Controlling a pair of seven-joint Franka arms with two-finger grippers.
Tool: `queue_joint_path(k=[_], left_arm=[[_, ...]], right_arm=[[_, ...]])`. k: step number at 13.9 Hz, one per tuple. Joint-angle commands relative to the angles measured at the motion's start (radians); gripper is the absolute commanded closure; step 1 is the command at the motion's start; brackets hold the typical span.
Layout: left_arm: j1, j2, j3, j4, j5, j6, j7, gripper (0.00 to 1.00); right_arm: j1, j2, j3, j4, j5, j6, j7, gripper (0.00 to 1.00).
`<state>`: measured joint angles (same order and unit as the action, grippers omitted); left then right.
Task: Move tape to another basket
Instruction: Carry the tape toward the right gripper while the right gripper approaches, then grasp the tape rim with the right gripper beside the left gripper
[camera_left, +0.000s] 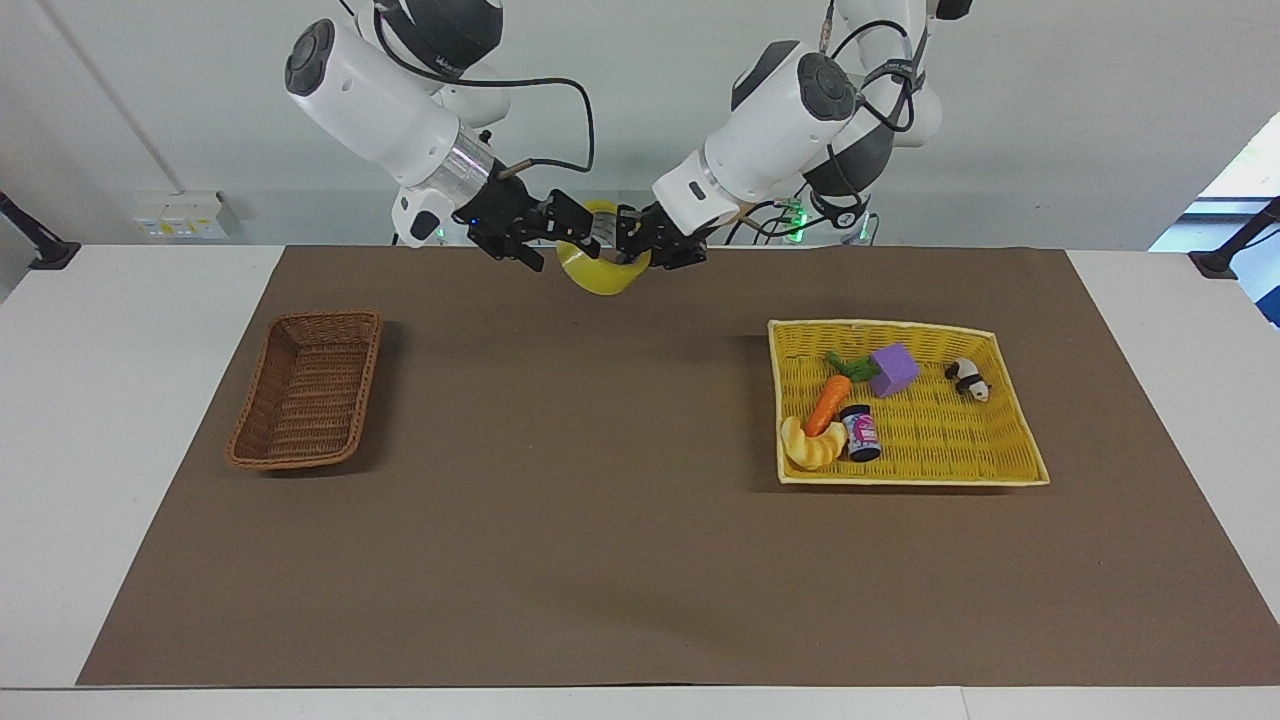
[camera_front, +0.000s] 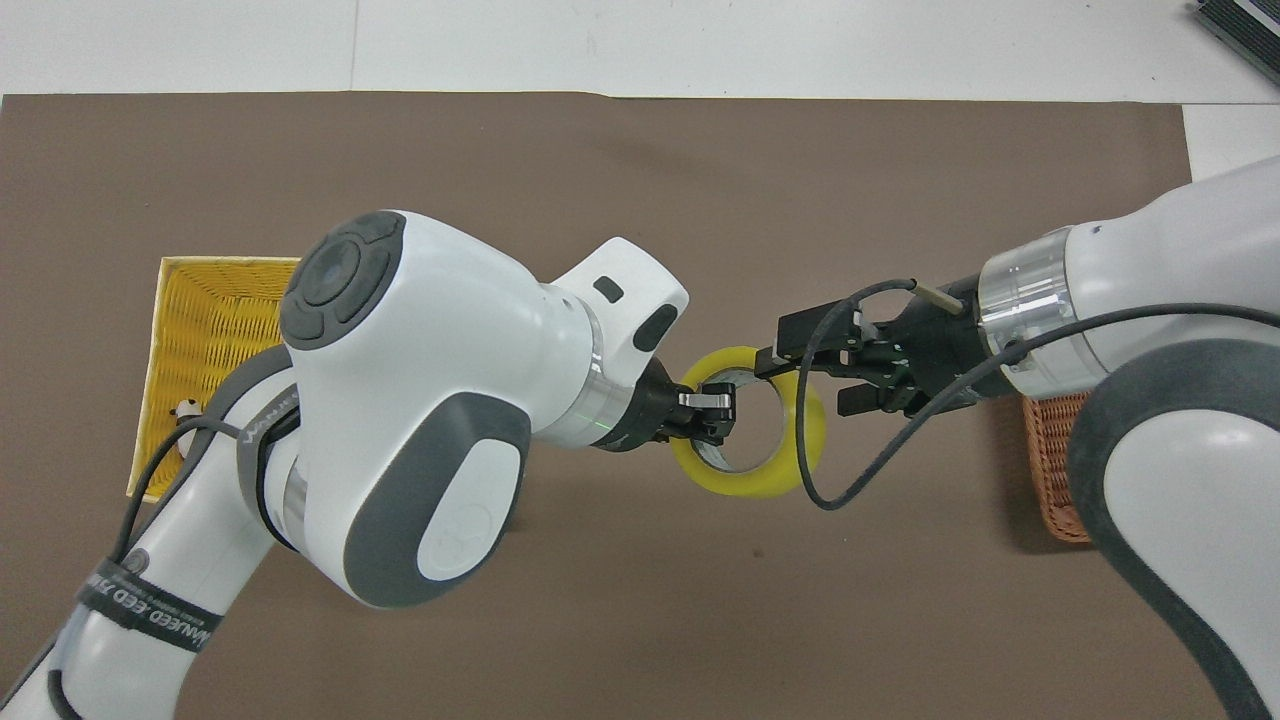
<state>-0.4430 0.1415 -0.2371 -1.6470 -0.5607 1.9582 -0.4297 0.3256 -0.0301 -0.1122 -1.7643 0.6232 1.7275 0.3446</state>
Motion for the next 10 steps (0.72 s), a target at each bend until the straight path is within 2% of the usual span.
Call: queue_joint_path(k=[1,6,10], left_arm=[[-0.033,-0.031,0.010,-0.027,-0.048,0.092,-0.006,1.00],[-0.046,-0.026,0.004,-0.028,-0.065,0.171,-0.015,1.00],[-0.046,-0.026,0.004,-0.028,-0.065,0.174,-0.018,1.00]], right_arm=[[-0.026,-0.044,0.003,-0.063,0.032,-0.026,-0.052,0.00],[-0.063,-0.050,-0.007,-0.061,0.030,-0.132,-0.102,0.00],[-0.080,-0.048,-0.007,-0.055,0.027,-0.138,-0.118,0.00]])
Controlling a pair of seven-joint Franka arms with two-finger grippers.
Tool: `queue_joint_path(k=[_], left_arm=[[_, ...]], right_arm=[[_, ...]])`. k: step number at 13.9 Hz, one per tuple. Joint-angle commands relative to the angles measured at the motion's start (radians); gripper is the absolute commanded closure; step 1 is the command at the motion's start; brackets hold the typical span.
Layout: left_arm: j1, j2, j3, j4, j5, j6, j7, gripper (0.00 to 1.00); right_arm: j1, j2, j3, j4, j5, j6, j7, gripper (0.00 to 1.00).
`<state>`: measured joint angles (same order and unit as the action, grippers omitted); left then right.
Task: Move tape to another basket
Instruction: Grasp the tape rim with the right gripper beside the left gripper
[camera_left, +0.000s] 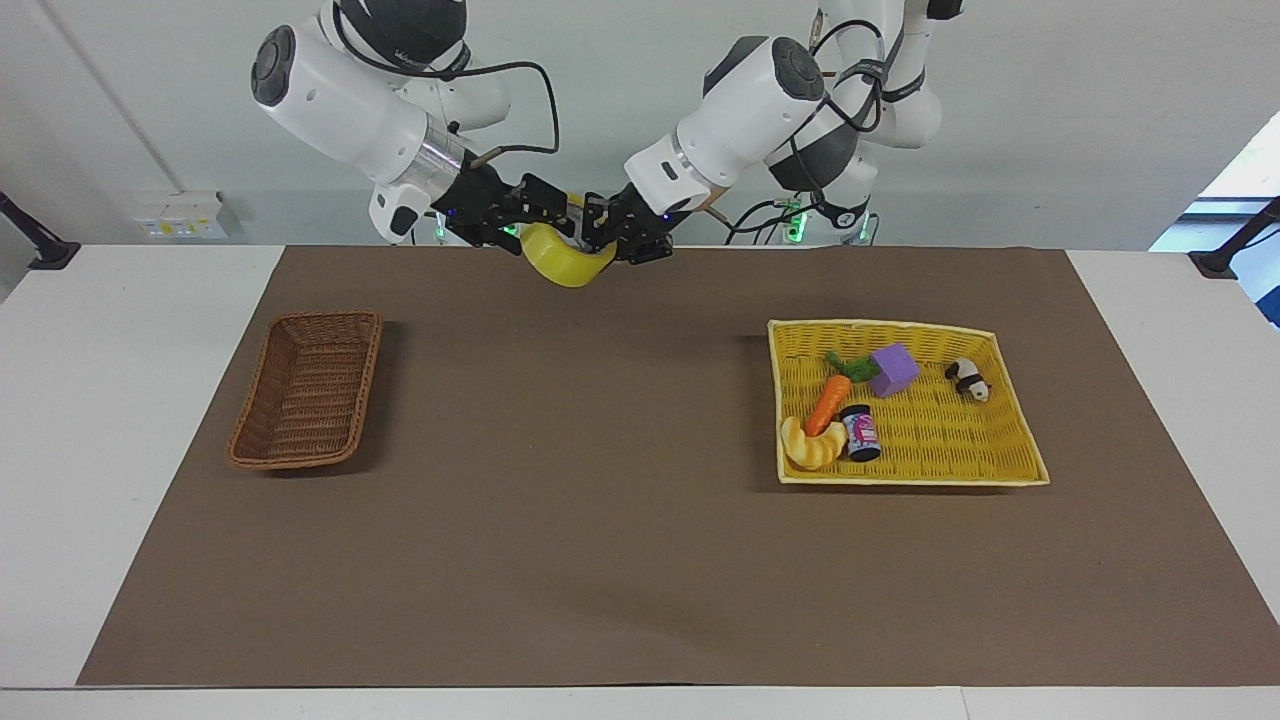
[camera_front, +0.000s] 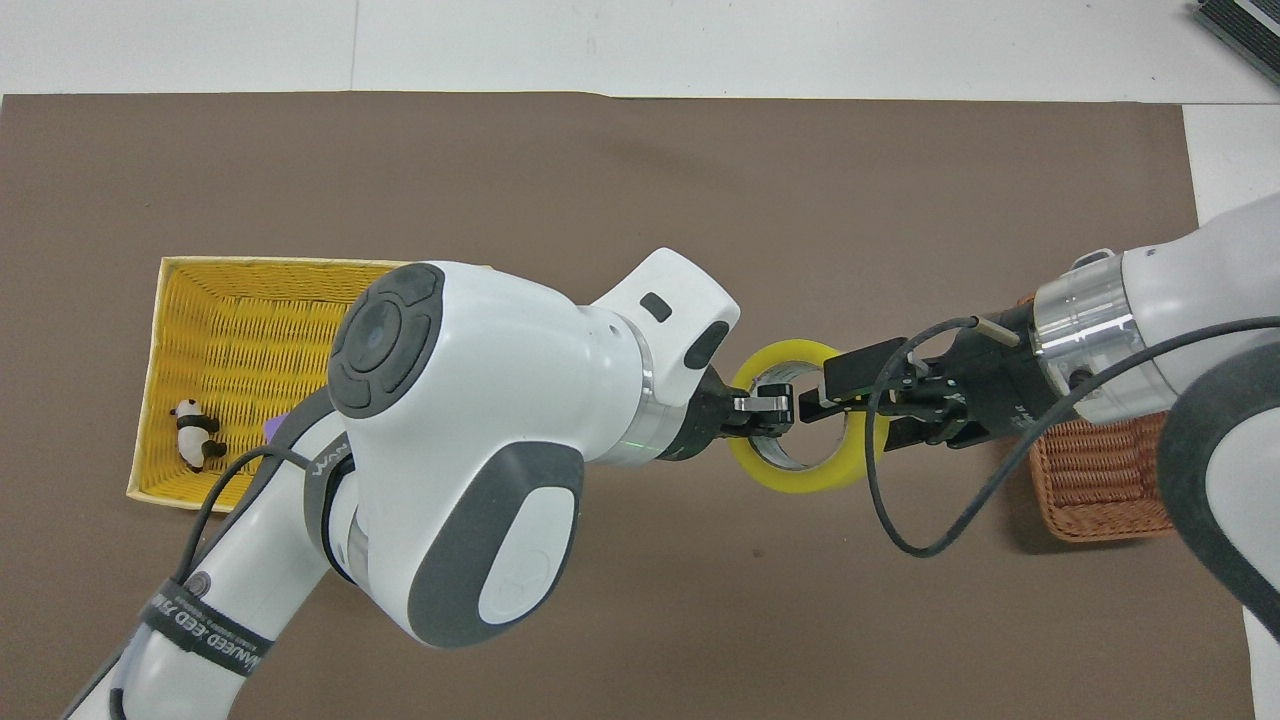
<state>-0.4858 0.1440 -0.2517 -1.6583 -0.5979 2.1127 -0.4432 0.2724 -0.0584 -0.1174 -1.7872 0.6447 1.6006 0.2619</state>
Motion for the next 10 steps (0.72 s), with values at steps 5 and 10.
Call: queue_joint_path(k=[5,10], left_arm=[[-0.004,-0.029,0.019,-0.017,-0.028,0.020,-0.005,1.00],[0.001,-0.027,0.017,-0.017,-0.033,0.020,-0.005,0.76]], right_arm=[[-0.018,-0.015,-0.002,-0.024,0.006,-0.010,0.011,0.48],[-0.015,-0.014,-0.001,-0.021,0.006,-0.010,0.036,0.78]])
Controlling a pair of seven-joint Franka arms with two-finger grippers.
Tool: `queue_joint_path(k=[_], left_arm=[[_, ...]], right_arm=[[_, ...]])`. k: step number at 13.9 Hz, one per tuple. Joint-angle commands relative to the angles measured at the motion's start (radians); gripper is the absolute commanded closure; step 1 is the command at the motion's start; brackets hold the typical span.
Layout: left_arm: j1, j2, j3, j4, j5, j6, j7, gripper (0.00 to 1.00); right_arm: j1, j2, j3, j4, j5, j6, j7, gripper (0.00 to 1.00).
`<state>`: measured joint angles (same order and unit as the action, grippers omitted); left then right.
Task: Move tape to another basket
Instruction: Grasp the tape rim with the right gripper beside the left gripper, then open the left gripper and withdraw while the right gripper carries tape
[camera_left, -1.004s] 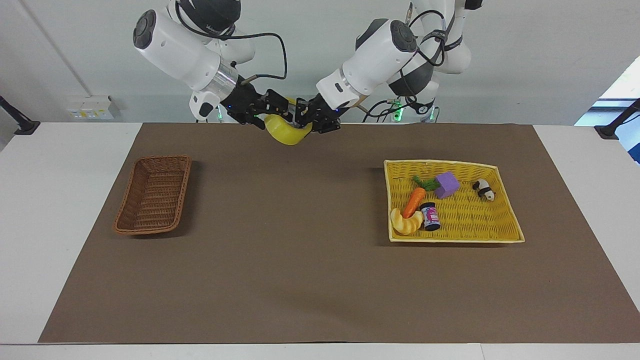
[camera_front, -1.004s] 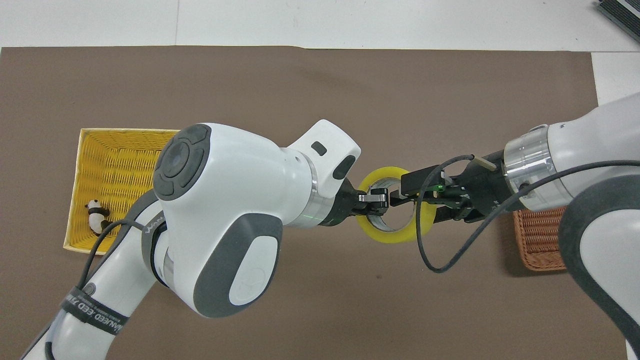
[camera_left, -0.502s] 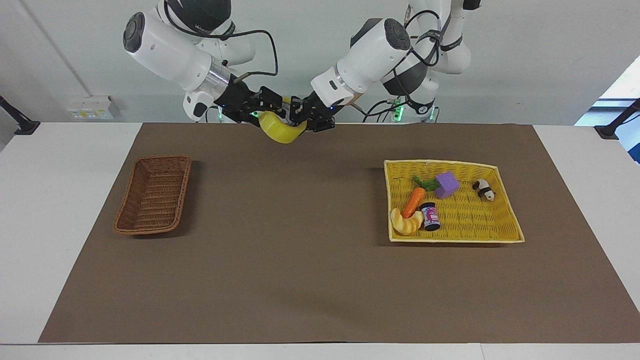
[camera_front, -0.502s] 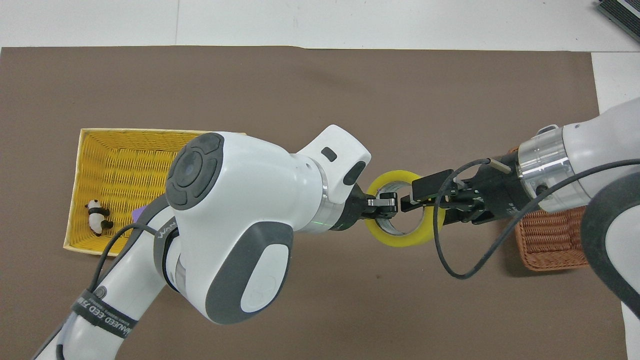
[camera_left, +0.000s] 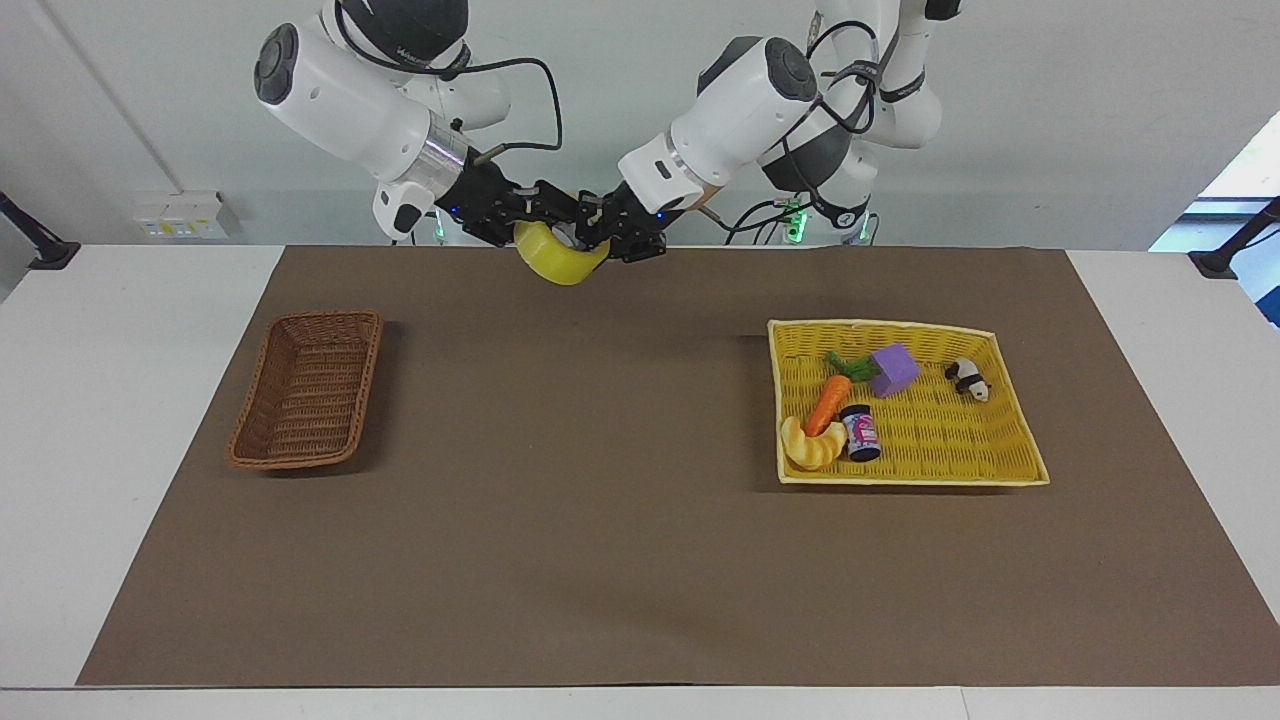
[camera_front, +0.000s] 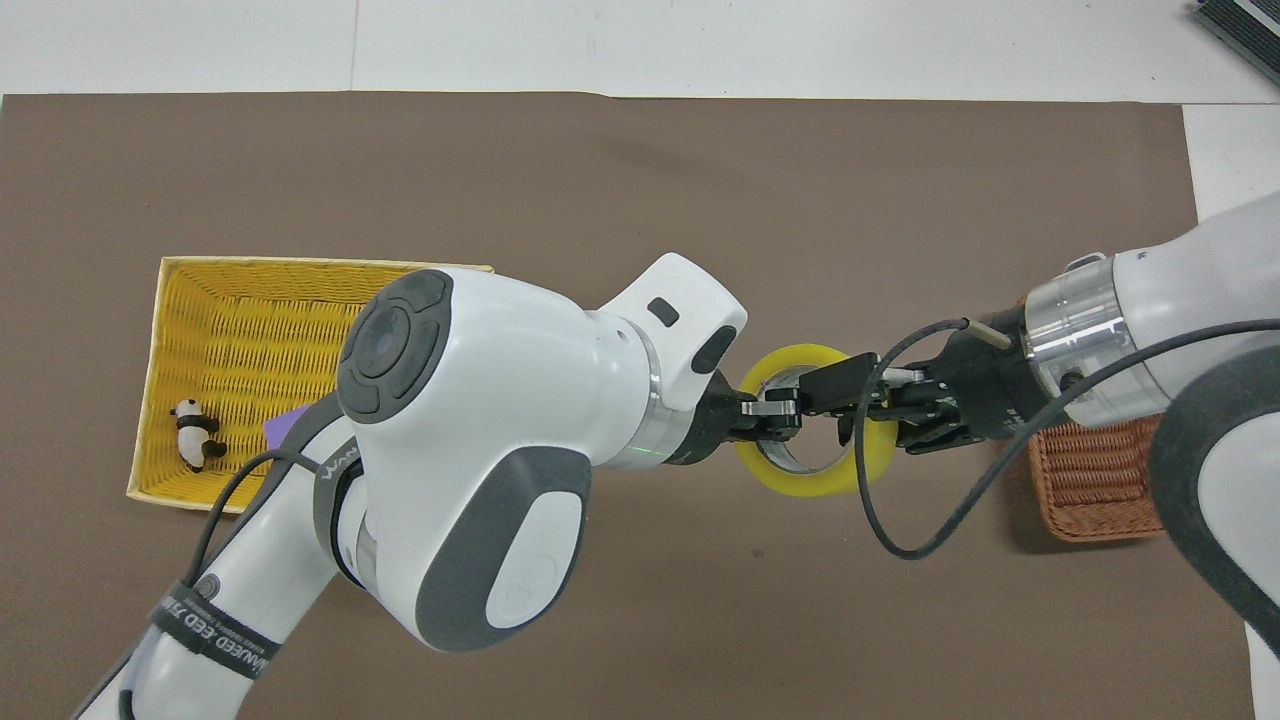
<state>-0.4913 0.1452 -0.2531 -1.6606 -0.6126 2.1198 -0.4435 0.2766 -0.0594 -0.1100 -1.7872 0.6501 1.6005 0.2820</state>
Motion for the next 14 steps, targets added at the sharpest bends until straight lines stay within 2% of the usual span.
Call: queue_joint_path(k=[1,2,3,5,6,7,11,14], left_arm=[[0.008,-0.030,0.020,-0.015,-0.038,0.012,-0.004,0.40],[0.010,-0.033,0.020,-0.019,-0.044,0.009,-0.004,0.09],[0.014,-0.039,0.020,-0.031,-0.049,0.009,-0.004,0.00],[0.040,-0.044,0.020,-0.033,-0.062,0.002,0.000,0.00],[0.054,-0.049,0.020,-0.033,-0.064,-0.007,0.005,0.00],[0.081,-0.053,0.020,-0.033,-0.064,-0.041,0.008,0.00],[0.204,-0.084,0.026,-0.030,-0.061,-0.202,0.084,0.00],[0.316,-0.095,0.032,-0.021,-0.027,-0.325,0.182,0.00]], right_arm=[[-0.019,-0.011,-0.008,-0.020,0.000,-0.008,0.022,0.78],[-0.017,-0.011,-0.008,-0.018,0.000,-0.007,0.022,0.78],[-0.017,-0.010,-0.007,-0.017,0.000,-0.007,0.023,0.78],[-0.017,-0.010,-0.004,-0.017,0.000,-0.004,0.025,0.80],[-0.017,-0.010,-0.001,-0.017,-0.001,-0.002,0.034,0.85],[-0.017,-0.010,0.001,-0.017,-0.001,-0.002,0.045,1.00],[-0.019,-0.007,0.001,-0.015,-0.015,0.006,0.097,1.00],[-0.063,0.007,-0.002,-0.005,-0.050,0.038,0.082,1.00]])
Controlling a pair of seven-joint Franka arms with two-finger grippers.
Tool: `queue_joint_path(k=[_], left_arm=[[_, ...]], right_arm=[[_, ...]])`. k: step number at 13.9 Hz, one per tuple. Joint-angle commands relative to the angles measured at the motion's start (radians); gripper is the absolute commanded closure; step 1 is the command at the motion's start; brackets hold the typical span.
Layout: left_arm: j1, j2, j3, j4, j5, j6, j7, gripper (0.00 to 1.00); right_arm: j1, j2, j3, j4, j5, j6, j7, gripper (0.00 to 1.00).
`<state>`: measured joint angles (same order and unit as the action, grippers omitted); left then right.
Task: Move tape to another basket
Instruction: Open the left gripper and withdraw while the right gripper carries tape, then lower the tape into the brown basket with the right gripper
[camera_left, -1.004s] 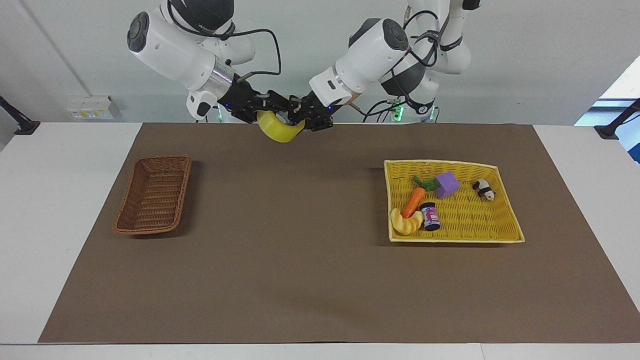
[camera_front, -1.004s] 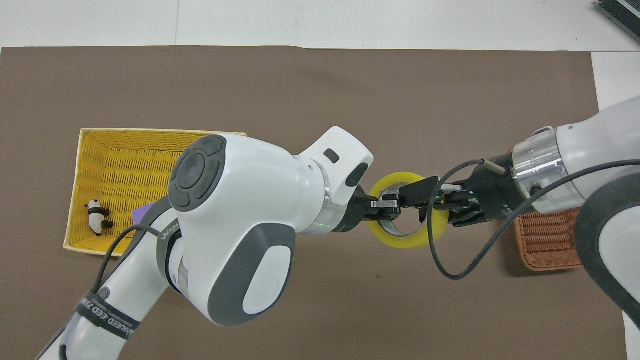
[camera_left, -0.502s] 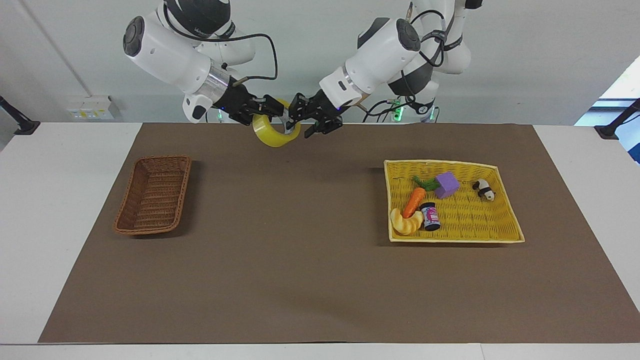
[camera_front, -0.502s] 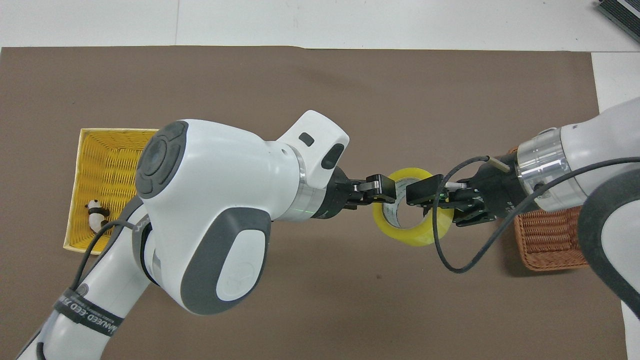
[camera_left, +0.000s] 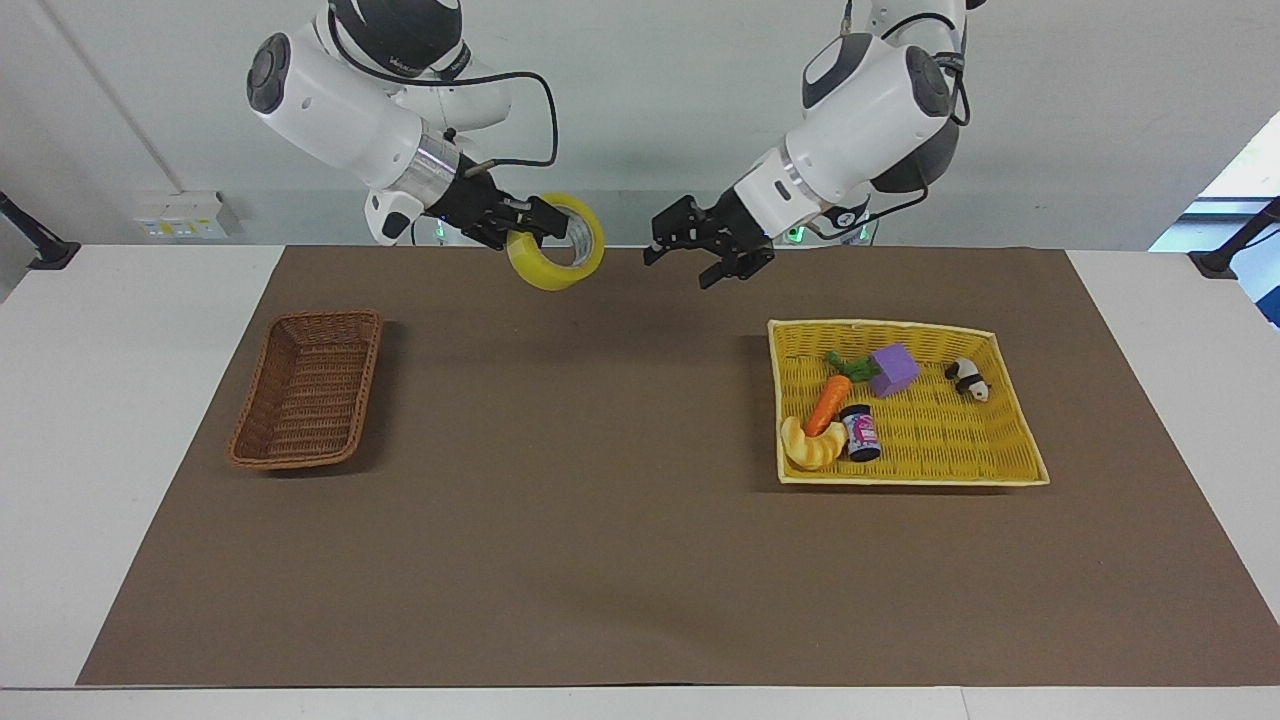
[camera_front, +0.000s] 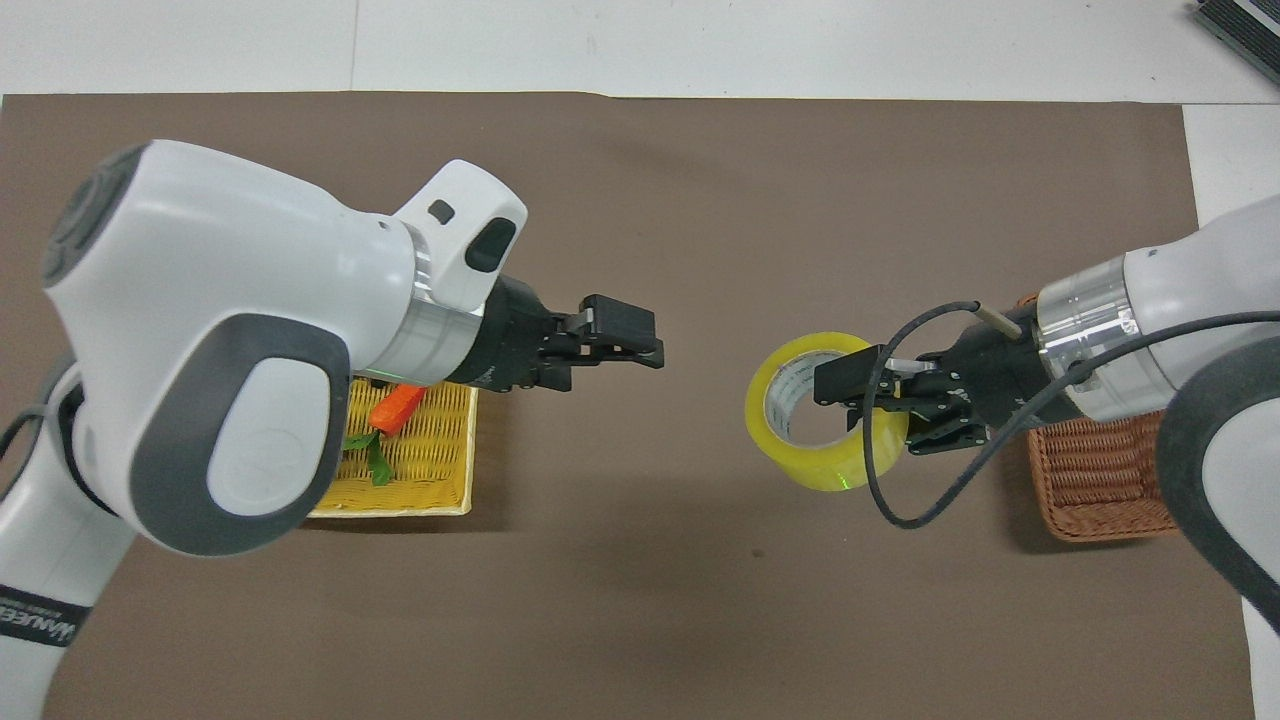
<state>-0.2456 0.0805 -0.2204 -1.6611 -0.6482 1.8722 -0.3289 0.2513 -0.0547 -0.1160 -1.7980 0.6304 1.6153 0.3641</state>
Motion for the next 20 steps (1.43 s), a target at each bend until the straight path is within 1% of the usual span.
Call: queue_joint_path(k=[1,3,4,5,7,9,10,12,13,14,15,16,17,19,20], left_arm=[[0.104,-0.030,0.000,-0.016,0.051,-0.105,0.089,0.00],[0.164,-0.031,0.001,-0.013,0.145,-0.159,0.109,0.00],[0.193,-0.030,0.001,-0.008,0.186,-0.168,0.135,0.00],[0.228,-0.030,0.003,-0.008,0.209,-0.176,0.171,0.00],[0.287,-0.030,0.003,-0.006,0.278,-0.185,0.235,0.00],[0.316,-0.027,0.004,0.007,0.402,-0.185,0.272,0.00],[0.334,-0.024,0.004,0.017,0.464,-0.188,0.309,0.00],[0.373,-0.027,0.004,0.020,0.525,-0.192,0.359,0.00],[0.387,-0.027,0.003,0.038,0.568,-0.220,0.364,0.00],[0.384,-0.021,0.003,0.075,0.631,-0.264,0.364,0.00],[0.385,-0.019,0.003,0.096,0.656,-0.301,0.366,0.00],[0.387,-0.019,0.003,0.122,0.659,-0.332,0.372,0.00],[0.387,-0.019,0.003,0.156,0.667,-0.379,0.378,0.00],[0.381,-0.016,-0.003,0.223,0.722,-0.480,0.395,0.00],[0.382,-0.022,-0.002,0.231,0.722,-0.492,0.424,0.00]], right_arm=[[-0.049,0.004,0.003,0.005,-0.076,0.043,-0.023,1.00],[-0.079,0.004,0.004,-0.001,-0.225,0.070,-0.089,1.00],[-0.104,0.004,0.004,-0.006,-0.282,0.074,-0.118,1.00],[-0.150,0.006,0.004,-0.014,-0.316,0.078,-0.158,1.00],[-0.266,0.021,0.004,-0.055,-0.324,0.083,-0.338,1.00],[-0.384,0.055,0.004,-0.101,-0.324,0.128,-0.540,1.00],[-0.415,0.082,0.004,-0.109,-0.324,0.164,-0.600,1.00],[-0.444,0.130,0.002,-0.110,-0.351,0.225,-0.646,1.00],[-0.446,0.145,0.004,-0.110,-0.372,0.259,-0.648,1.00],[-0.461,0.174,0.004,-0.112,-0.373,0.267,-0.660,1.00],[-0.496,0.199,0.004,-0.115,-0.373,0.271,-0.713,1.00],[-0.519,0.210,0.006,-0.118,-0.373,0.288,-0.767,1.00],[-0.526,0.210,0.004,-0.133,-0.373,0.299,-0.778,1.00],[-0.526,0.207,0.004,-0.173,-0.373,0.330,-0.780,1.00],[-0.526,0.205,0.004,-0.182,-0.371,0.336,-0.780,1.00]])
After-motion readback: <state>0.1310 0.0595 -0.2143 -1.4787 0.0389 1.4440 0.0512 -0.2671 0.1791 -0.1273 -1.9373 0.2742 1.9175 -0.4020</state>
